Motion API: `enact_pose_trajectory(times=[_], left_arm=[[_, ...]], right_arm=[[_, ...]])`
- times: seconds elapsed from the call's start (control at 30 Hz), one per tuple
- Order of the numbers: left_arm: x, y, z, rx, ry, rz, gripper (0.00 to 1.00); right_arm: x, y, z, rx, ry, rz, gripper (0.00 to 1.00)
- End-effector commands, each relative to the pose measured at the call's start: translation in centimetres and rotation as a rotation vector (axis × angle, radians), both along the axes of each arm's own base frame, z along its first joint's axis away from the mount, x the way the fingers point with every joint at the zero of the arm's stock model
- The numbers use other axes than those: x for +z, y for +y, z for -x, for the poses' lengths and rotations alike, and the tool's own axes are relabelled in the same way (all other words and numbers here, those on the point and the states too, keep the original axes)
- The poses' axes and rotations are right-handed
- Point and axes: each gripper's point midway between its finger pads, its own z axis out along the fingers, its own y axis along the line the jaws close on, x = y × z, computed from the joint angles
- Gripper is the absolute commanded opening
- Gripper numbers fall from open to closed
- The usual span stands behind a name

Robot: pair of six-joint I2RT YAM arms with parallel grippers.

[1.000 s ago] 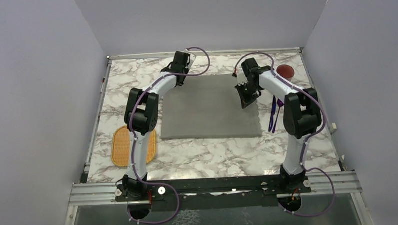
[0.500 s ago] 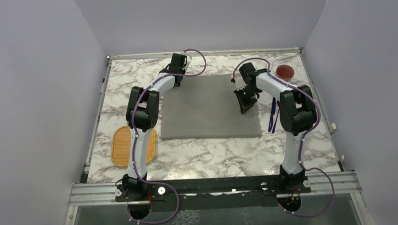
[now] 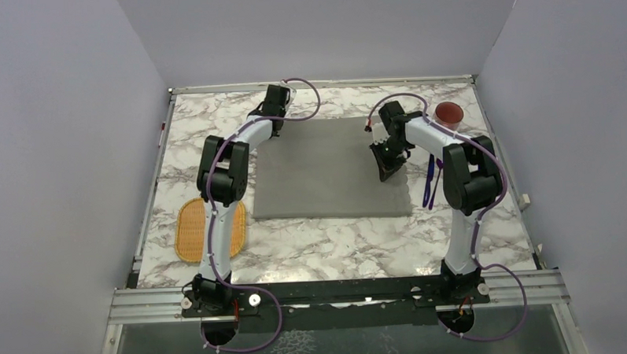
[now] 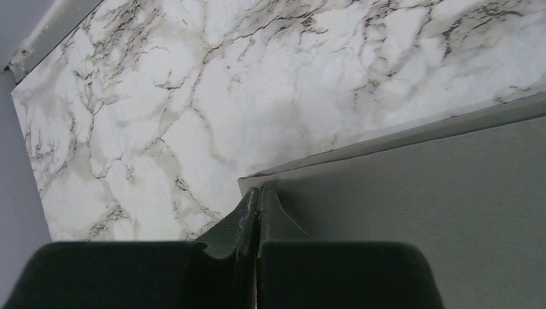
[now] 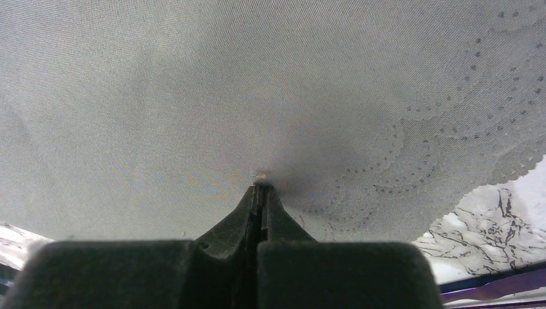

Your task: Set the dinner table for one person

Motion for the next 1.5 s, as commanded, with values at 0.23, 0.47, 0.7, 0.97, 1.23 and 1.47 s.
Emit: enact_pose_trajectory(times=[0.23, 0.47, 0.7, 0.97, 1.23, 1.47], left_arm=[[2.8, 1.5, -0.4, 0.045, -0.062, -0.002, 0.0], [11.4, 0.9, 0.1, 0.034, -0.186, 0.086, 0.0], [18.9, 0.5, 2.5, -0.02, -0.277, 0.155, 0.0], [13.0, -5.2, 11.1, -0.351, 0.136, 0.315, 0.0], [11.1, -3.2, 15.2, -0.285, 0.199, 0.262, 0.0], [9.8, -4.5, 15.7, -0.301, 0.241, 0.32, 0.05]], right_arm=[[-1.4, -0.6, 2.4, 0.022, 0.09, 0.025, 0.01], [1.3, -0.1, 1.3, 0.018, 0.034, -0.003, 0.0], [4.2, 0.0, 0.7, 0.007, -0.02, -0.014, 0.0], [5.6, -0.7, 1.5, 0.002, -0.048, 0.004, 0.0], [8.2, -1.8, 0.2, -0.017, -0.205, 0.038, 0.06], [8.5, -1.8, -0.6, -0.025, -0.25, 0.04, 0.1]])
